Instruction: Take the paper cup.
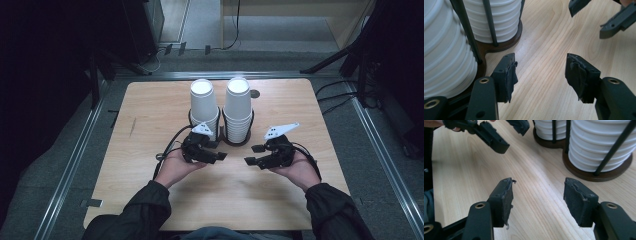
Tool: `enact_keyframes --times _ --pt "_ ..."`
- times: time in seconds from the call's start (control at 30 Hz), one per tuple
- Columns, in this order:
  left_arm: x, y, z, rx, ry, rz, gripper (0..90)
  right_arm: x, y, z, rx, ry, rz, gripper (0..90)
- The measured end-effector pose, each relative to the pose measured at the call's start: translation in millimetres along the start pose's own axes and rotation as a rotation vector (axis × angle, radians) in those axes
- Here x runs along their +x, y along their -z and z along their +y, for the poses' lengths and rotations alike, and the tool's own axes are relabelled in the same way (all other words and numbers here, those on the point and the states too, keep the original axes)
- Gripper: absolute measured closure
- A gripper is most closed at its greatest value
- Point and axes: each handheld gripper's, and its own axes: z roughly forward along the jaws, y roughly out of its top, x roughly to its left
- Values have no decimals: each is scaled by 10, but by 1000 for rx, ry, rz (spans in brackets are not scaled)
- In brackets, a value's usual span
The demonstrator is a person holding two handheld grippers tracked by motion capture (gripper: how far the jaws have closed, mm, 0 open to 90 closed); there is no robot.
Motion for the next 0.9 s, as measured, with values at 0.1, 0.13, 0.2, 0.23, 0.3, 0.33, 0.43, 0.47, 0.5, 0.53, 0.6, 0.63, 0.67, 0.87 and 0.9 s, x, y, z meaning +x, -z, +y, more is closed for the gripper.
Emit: enact_keyframes --times 0.1,0.13,0.2,0.23,0.3,0.33,0.43,0.47,0.5,0.53,0.6,0.63,0.67,0.87,0.9 --pt "-10 -1 14 0 -5 -8 447 -2 9 -14 3 -18 3 408" --pt "-15 0 18 -2 -6 -7 453 -2 9 -18 7 -23 1 410" --pt "-19 -1 20 -2 -8 -4 482 -6 1 -14 7 -34 14 410" --pt "-28 2 21 -9 -16 5 493 -9 -3 -5 3 -48 21 410" --pt "-22 5 24 -11 -14 -2 492 -3 -11 9 -1 -44 17 409" --pt "-16 3 22 -10 -10 -8 492 3 -17 14 1 -39 13 403" --pt "-4 2 18 0 -3 -11 486 12 -43 10 19 -29 8 386" --pt "-1 5 16 2 -3 -11 486 17 -46 9 20 -25 5 385" --pt "-4 2 14 -1 3 -16 486 25 -45 11 24 -17 4 386" --pt "-9 4 14 -1 -3 -15 487 30 -42 15 21 -11 2 391" --pt "-27 13 17 -8 -15 -13 500 33 -32 26 20 -6 8 400" --pt "-39 10 19 -16 -12 -12 507 31 -26 30 18 -8 6 403" --pt "-50 11 23 -18 -16 -9 510 29 -21 33 19 -9 4 404" --pt "-49 26 24 -25 -14 -12 529 12 17 42 19 -11 -7 393" --pt "-45 31 25 -26 -13 -17 534 5 27 44 16 -16 -10 385"
